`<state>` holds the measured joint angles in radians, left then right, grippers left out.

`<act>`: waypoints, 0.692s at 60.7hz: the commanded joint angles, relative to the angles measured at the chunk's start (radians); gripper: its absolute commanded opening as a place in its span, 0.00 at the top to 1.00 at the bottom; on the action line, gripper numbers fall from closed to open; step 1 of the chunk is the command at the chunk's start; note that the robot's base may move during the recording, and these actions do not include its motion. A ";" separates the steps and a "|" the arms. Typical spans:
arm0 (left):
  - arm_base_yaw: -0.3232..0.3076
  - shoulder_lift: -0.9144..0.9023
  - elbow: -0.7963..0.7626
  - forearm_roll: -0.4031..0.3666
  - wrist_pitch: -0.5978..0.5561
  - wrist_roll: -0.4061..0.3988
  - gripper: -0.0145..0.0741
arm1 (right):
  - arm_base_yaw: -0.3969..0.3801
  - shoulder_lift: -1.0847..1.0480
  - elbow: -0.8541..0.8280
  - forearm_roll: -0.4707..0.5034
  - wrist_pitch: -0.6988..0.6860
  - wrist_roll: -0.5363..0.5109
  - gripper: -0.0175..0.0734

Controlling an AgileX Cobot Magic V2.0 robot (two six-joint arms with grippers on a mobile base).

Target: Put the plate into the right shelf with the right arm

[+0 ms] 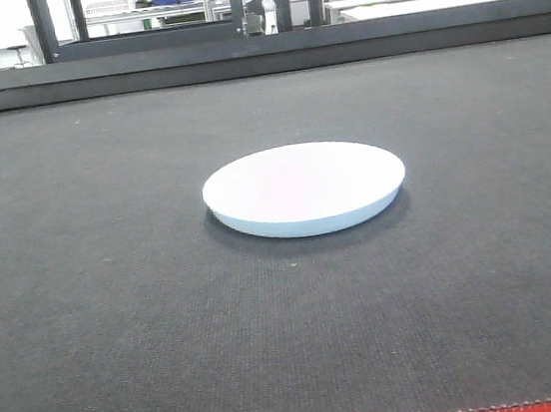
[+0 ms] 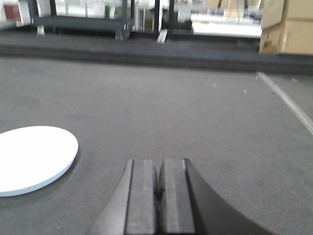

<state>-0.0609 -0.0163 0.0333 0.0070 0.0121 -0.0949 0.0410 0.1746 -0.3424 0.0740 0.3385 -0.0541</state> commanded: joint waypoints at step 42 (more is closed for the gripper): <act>0.002 -0.011 0.007 0.000 -0.089 -0.006 0.89 | 0.280 1.000 -0.725 -0.195 0.220 0.234 0.18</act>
<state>-0.0609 -0.0163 0.0333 0.0070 0.0121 -0.0949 0.2795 1.0972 -0.9488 -0.0592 0.5945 0.1086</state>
